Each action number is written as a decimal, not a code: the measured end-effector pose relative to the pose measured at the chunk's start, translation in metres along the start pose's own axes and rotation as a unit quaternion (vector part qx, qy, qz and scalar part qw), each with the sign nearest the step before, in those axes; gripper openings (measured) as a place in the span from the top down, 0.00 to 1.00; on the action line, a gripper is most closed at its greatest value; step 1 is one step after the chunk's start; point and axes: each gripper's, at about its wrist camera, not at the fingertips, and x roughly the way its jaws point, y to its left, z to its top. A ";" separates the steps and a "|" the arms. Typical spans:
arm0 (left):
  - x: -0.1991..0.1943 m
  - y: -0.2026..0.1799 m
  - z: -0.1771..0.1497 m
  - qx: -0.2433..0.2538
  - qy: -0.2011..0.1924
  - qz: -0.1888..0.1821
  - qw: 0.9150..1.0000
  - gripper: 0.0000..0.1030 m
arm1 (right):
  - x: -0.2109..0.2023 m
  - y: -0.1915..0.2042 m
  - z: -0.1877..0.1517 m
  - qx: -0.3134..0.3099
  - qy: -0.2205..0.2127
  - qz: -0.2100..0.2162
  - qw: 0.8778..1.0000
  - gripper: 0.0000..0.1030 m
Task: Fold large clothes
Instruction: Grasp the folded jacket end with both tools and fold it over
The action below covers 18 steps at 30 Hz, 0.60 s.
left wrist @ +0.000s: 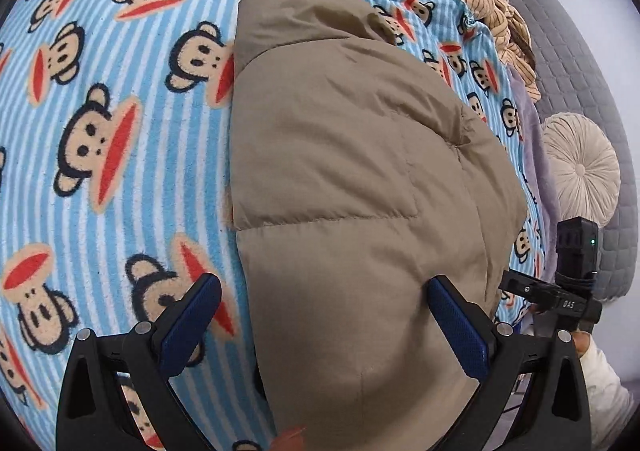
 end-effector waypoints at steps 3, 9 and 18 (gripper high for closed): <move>0.014 0.008 0.007 -0.010 0.007 -0.036 0.999 0.00 | 0.018 -0.010 0.012 -0.003 0.023 -0.011 1.000 0.00; 0.042 0.015 0.018 -0.043 0.029 -0.084 0.995 0.00 | 0.041 -0.036 0.030 0.048 0.055 0.083 0.994 0.00; 0.063 -0.003 0.024 -0.023 0.037 -0.042 0.998 0.00 | 0.073 -0.044 0.045 0.046 0.084 0.125 0.988 0.00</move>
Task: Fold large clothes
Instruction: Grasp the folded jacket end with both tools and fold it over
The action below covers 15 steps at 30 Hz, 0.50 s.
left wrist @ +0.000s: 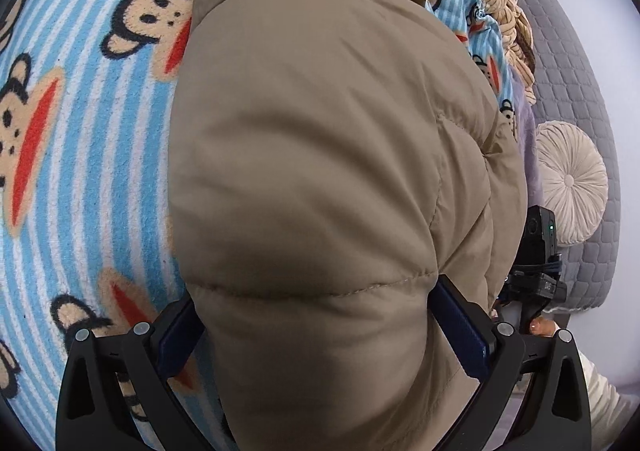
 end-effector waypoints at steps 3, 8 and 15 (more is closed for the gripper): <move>0.001 -0.016 0.001 0.011 -0.013 0.042 0.999 0.00 | 0.008 -0.006 0.006 0.026 -0.001 0.015 1.000 0.00; -0.008 -0.046 -0.004 0.045 -0.042 0.085 0.994 0.20 | 0.012 0.000 0.005 0.054 -0.010 0.032 0.998 0.05; -0.028 -0.061 -0.009 0.057 -0.054 0.093 0.993 0.29 | -0.001 0.007 -0.004 0.054 -0.015 0.056 0.997 0.45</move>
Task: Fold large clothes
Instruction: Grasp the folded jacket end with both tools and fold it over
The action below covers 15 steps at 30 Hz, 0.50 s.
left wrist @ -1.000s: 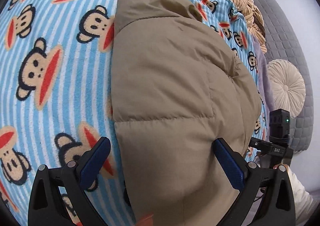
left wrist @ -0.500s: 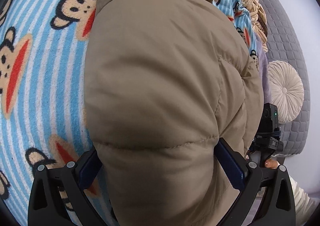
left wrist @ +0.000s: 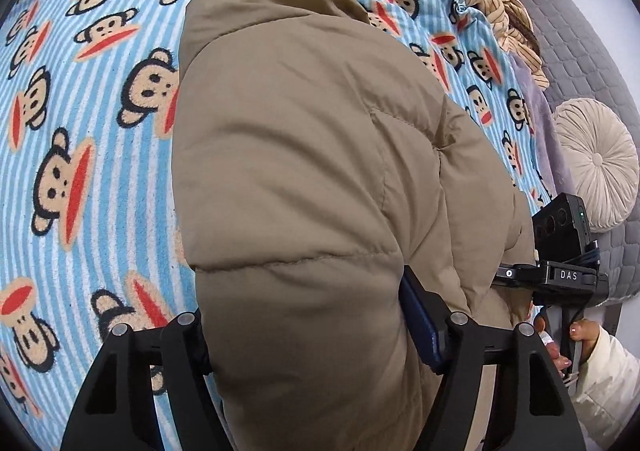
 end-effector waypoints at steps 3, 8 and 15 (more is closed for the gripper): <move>-0.014 0.001 -0.006 0.004 -0.006 -0.001 1.000 0.30 | -0.002 0.005 -0.001 -0.002 -0.001 0.010 1.000 0.48; -0.040 0.003 -0.007 0.005 -0.032 -0.006 0.999 0.30 | 0.000 0.015 0.002 -0.003 -0.003 0.042 0.999 0.48; -0.073 0.040 0.000 -0.011 -0.050 -0.010 0.999 0.30 | 0.018 0.048 0.009 -0.029 -0.009 0.045 0.999 0.48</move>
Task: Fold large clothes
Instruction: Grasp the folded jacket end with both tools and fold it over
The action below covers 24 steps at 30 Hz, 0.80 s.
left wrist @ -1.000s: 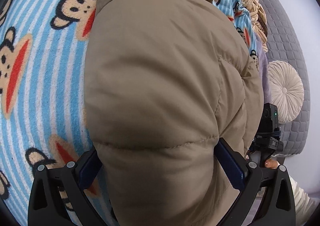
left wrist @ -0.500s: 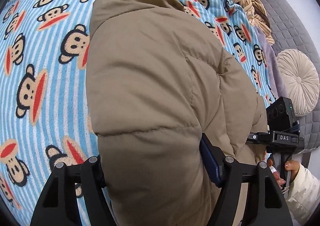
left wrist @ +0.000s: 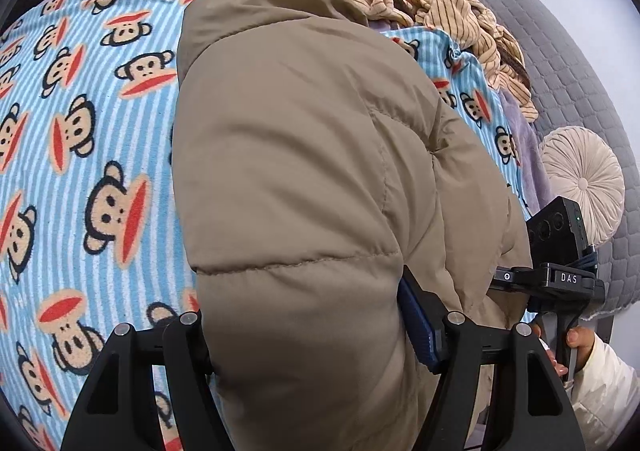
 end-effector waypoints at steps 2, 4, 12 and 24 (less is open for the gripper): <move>-0.010 0.019 0.004 -0.002 -0.002 -0.003 1.000 0.30 | 0.008 0.009 -0.001 -0.007 -0.001 -0.001 1.000 0.48; -0.021 0.042 0.008 -0.003 -0.004 -0.004 1.000 0.30 | 0.022 0.023 -0.002 -0.012 -0.004 0.001 1.000 0.48; -0.075 0.145 0.025 -0.007 -0.006 0.025 1.000 0.30 | 0.100 0.080 -0.008 -0.016 -0.019 0.012 1.000 0.48; -0.084 0.270 0.059 -0.075 -0.050 0.088 0.992 0.22 | 0.191 0.123 0.024 -0.048 0.003 0.004 0.999 0.48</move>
